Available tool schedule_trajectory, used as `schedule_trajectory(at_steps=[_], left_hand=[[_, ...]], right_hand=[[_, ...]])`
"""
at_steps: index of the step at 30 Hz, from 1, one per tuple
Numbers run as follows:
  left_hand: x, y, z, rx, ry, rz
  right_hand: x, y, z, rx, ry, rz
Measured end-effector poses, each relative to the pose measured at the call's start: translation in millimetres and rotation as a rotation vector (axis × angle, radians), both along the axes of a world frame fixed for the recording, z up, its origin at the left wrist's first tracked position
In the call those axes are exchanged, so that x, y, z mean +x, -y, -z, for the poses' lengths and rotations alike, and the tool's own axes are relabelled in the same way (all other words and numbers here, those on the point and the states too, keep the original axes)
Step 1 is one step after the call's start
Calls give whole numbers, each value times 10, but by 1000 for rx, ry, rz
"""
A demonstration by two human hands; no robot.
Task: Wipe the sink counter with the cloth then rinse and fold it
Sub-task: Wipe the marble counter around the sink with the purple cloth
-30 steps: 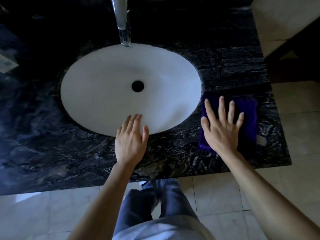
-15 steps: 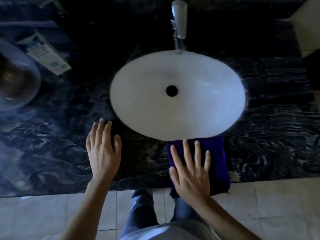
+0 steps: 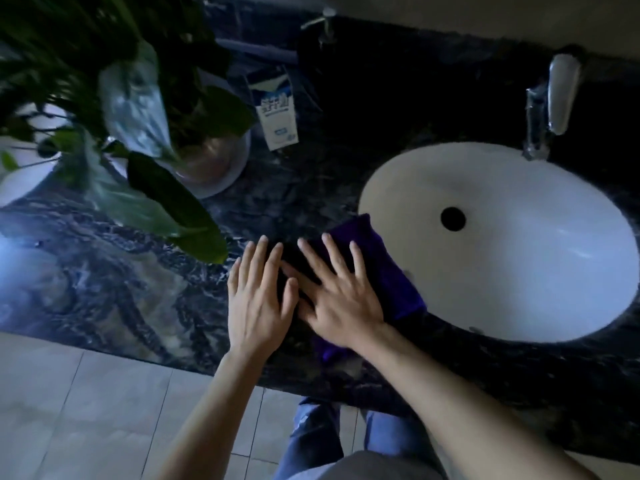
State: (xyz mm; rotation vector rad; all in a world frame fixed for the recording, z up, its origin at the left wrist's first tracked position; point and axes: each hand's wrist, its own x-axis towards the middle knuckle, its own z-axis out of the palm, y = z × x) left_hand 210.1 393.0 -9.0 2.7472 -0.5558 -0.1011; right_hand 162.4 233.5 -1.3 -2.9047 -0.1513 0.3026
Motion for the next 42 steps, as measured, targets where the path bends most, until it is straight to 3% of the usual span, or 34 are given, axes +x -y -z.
schedule_trajectory(at_steps=[6,15,20,26,29,32,38,42], left_hand=[[9,-7,9,-40,-39,-72],[-15,-39,-40,-252,-93,-59],[-6,-62,-83,-407,-128,-104],[-11,-38,-53,-360,-109,-125],[-14,-32,-54,-367,-97,-126],[-9,-36,-57,-407,-100,-134],[-4,-55,-45,-492,-147,-190],[7,-7,-48,-452,-151,-201]], right_hand=[[897,131,85,-69,73,72],[-583,-417,-56,19,-43,-154],[-157,-157,9,49,-6,-272],[1101,332,93,-86,105,40],[1296,336,112,-129,83,166],[872,105,61,-108,92,98],[-803,-284,-106,3,-51,-153],[-865,-194,-82,35,-120,-245]])
